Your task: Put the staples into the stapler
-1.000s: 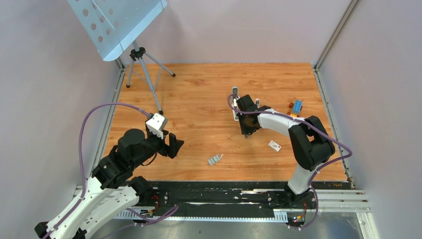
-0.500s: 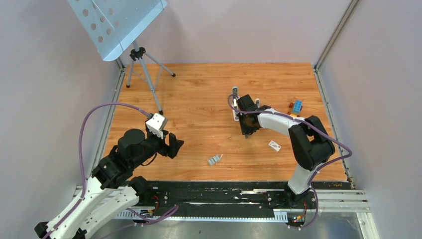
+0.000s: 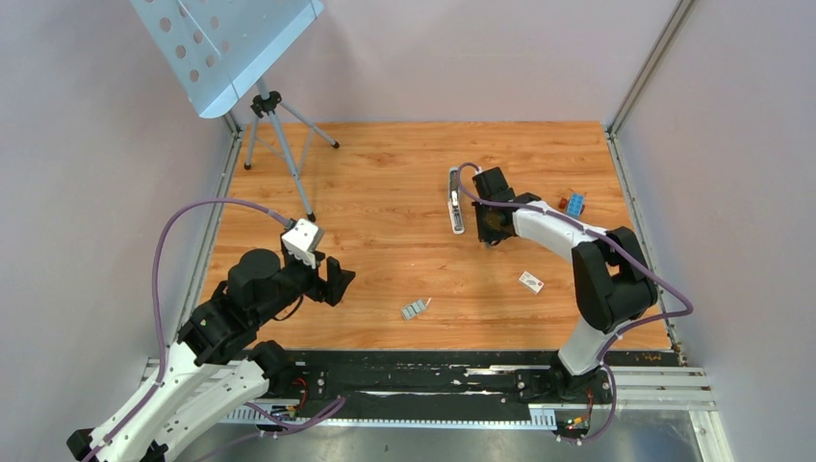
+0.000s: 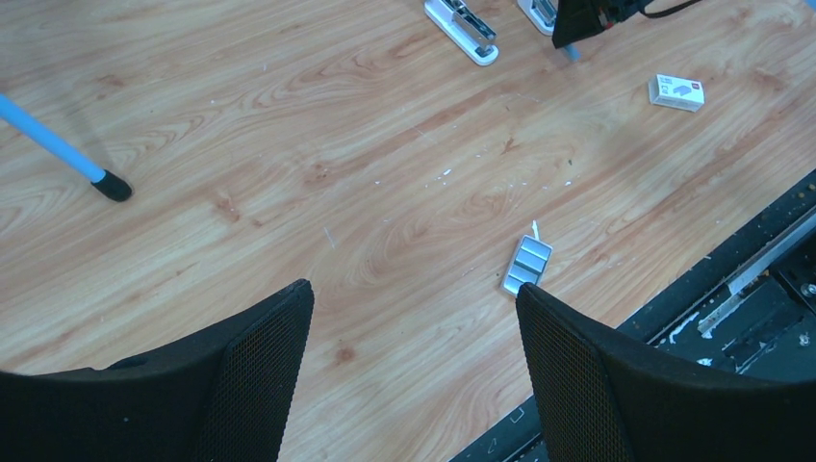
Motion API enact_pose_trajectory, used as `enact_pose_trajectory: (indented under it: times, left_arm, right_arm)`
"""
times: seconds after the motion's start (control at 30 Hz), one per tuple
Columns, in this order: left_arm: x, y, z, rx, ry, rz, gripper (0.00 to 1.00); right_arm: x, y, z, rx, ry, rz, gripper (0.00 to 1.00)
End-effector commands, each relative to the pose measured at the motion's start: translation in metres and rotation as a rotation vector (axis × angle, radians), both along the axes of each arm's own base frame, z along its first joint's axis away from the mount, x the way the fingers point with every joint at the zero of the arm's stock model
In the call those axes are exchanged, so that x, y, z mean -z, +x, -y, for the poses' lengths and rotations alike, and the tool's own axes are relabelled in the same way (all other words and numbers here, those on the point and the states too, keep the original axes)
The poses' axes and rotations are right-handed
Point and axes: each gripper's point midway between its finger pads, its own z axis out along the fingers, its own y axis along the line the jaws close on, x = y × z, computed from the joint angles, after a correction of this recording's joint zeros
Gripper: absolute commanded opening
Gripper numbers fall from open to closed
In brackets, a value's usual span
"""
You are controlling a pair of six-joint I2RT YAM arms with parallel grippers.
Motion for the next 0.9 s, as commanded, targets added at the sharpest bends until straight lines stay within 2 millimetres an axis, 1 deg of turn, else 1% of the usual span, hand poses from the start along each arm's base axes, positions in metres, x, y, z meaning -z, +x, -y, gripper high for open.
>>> enact_pose_trajectory:
  times: [0.0, 0.2, 0.43, 0.57, 0.67, 0.87]
  left_arm:
    - [0.007, 0.001, -0.003, -0.012, 0.022, -0.008, 0.8]
    - [0.007, 0.002, -0.002, -0.009, 0.024, -0.012, 0.8]
    - [0.008, 0.002, -0.002, -0.009, 0.027, -0.015, 0.8]
    - [0.009, 0.002, -0.002, -0.009, 0.03, -0.019, 0.8]
    - [0.01, 0.002, -0.002, -0.009, 0.031, -0.02, 0.8]
    - [0.009, 0.002, -0.002, -0.01, 0.031, -0.019, 0.8]
  right_arm:
    - [-0.027, 0.029, 0.016, 0.069, 0.008, 0.121, 0.2]
    - [-0.037, 0.052, 0.026, 0.133, 0.003, 0.199, 0.19]
    - [-0.039, 0.068, 0.036, 0.184, 0.01, 0.245, 0.19]
    - [-0.039, 0.075, 0.04, 0.198, 0.012, 0.276, 0.19]
    - [-0.035, 0.079, 0.043, 0.199, 0.023, 0.281, 0.19]
    - [-0.025, 0.079, 0.044, 0.198, 0.06, 0.264, 0.19]
